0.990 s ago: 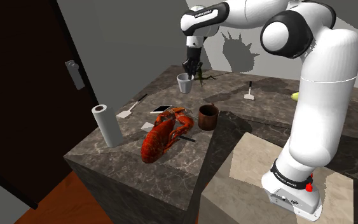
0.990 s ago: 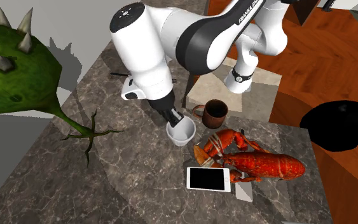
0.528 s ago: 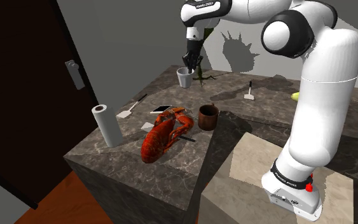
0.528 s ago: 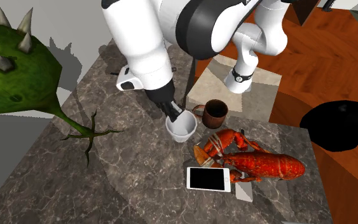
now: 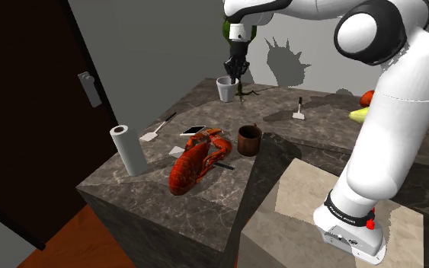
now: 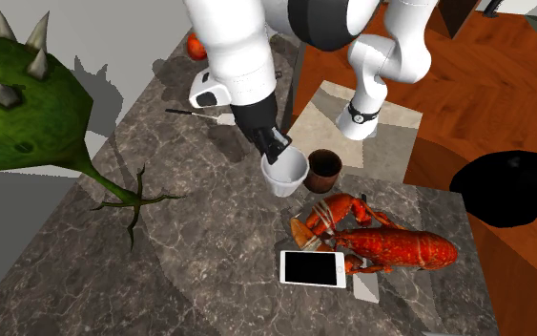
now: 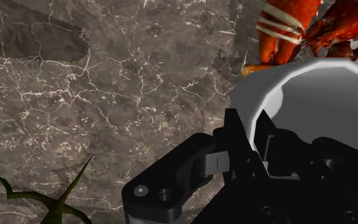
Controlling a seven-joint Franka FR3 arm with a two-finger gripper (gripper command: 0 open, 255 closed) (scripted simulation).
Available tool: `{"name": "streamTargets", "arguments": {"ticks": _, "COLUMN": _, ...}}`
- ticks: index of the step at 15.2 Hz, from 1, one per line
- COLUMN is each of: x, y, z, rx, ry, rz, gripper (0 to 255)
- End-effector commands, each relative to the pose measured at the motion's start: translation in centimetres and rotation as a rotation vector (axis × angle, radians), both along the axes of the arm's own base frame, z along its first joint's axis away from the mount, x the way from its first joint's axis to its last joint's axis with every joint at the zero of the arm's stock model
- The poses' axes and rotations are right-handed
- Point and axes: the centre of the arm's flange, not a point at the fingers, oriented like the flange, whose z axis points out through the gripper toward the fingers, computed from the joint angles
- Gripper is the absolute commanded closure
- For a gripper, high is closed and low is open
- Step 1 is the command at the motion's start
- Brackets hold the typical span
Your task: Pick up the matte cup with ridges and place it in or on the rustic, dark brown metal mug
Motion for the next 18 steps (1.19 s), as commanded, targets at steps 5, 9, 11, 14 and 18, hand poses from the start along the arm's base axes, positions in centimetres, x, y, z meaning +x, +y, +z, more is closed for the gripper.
{"name": "streamTargets", "arguments": {"ticks": 5, "x": -7.6, "y": 1.7, "z": 1.5, "rx": 0.000, "ry": -0.001, "rz": 0.000, "gripper": 255}}
{"name": "streamTargets", "arguments": {"ticks": 9, "x": -12.6, "y": 2.8, "z": 2.5, "rx": 0.000, "ry": -0.001, "rz": 0.000, "gripper": 255}}
{"name": "streamTargets", "arguments": {"ticks": 11, "x": -15.2, "y": 3.3, "z": 3.0, "rx": 0.000, "ry": -0.001, "rz": 0.000, "gripper": 255}}
{"name": "streamTargets", "arguments": {"ticks": 14, "x": -15.2, "y": 3.3, "z": 1.4, "rx": 0.000, "ry": -0.001, "rz": 0.000, "gripper": 255}}
{"name": "streamTargets", "arguments": {"ticks": 18, "x": -15.2, "y": 3.3, "z": -0.7, "rx": 0.000, "ry": -0.001, "rz": 0.000, "gripper": 255}}
